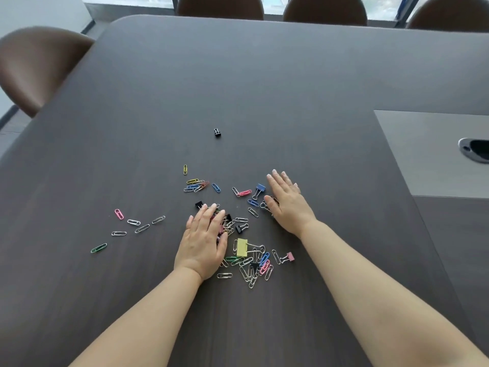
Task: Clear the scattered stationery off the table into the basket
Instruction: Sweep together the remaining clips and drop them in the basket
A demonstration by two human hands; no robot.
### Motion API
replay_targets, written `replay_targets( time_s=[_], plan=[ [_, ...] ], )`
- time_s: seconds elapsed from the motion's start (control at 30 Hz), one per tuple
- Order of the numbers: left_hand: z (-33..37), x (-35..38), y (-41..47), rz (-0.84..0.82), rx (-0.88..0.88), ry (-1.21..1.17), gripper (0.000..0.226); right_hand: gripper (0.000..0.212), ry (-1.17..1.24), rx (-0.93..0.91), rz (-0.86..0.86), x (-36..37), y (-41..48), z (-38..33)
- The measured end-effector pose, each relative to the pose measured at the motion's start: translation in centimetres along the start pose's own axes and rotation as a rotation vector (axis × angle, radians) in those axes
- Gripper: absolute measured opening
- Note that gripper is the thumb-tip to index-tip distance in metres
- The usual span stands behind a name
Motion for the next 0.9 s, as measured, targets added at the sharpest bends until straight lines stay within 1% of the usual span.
replay_targets(
  time_s=[0.07,0.1,0.17,0.2,0.27,0.33,0.37,0.43,0.5,0.57,0.63,0.7,0.8,0.9],
  plan=[
    [0.1,-0.2,-0.1,0.004,0.031,-0.028,0.071,0.055,-0.141,-0.009,-0.146,1.5,1.1,-0.8],
    [0.2,-0.3,-0.3,0.011,0.048,-0.053,0.069,0.054,-0.181,-0.043,-0.197,2.1,1.2,-1.6],
    [0.3,-1.2,-0.5,0.054,0.075,-0.114,0.065,0.049,-0.127,-0.142,-0.245,3.0,0.4,-3.6],
    [0.3,-2.1,-0.3,0.083,0.097,-0.121,0.063,0.045,-0.046,-0.182,-0.225,2.9,-0.2,-4.3],
    [0.9,-4.5,0.7,0.152,0.199,-0.078,0.054,0.039,0.127,-0.190,-0.088,1.4,-0.9,-4.6],
    [1.2,-7.0,3.0,0.220,0.287,-0.024,0.049,0.038,0.170,-0.156,0.036,-0.2,-0.3,-3.9],
    [1.0,-8.0,4.6,0.226,0.302,0.000,0.050,0.039,0.150,-0.135,0.052,-0.5,0.4,-3.6],
    [0.2,-8.8,8.7,0.150,0.262,0.057,0.051,0.044,0.057,-0.076,0.035,-0.6,2.3,-2.8],
    [-1.3,-8.1,13.0,0.005,0.174,0.117,0.053,0.049,-0.023,0.007,0.021,-0.8,4.1,-1.6],
    [-2.3,-7.3,16.7,-0.113,0.127,0.216,0.056,0.050,-0.065,0.062,-0.007,-0.7,5.0,-0.3],
    [-2.8,-6.7,19.8,-0.177,0.117,0.272,0.058,0.052,-0.115,0.056,-0.040,-0.2,5.4,0.5],
    [-3.7,-5.9,21.9,-0.237,0.072,0.255,0.059,0.053,-0.181,0.037,-0.057,0.4,5.3,0.7],
    [-4.6,-4.6,22.4,-0.269,0.028,0.179,0.057,0.053,-0.221,0.036,-0.060,0.6,5.1,0.7],
    [-3.6,-3.5,19.6,-0.232,0.095,0.144,0.054,0.051,-0.184,0.024,-0.084,0.5,5.1,0.7]
  ],
)
Point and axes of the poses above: each hand's wrist, its own y-axis towards the middle knuckle, its own x-axis out of the palm, z = x × y, the point moved 10 cm from there along y, towards the middle knuckle, and after that the axes turned 9 degrees about -z, right-handed, at the moved point
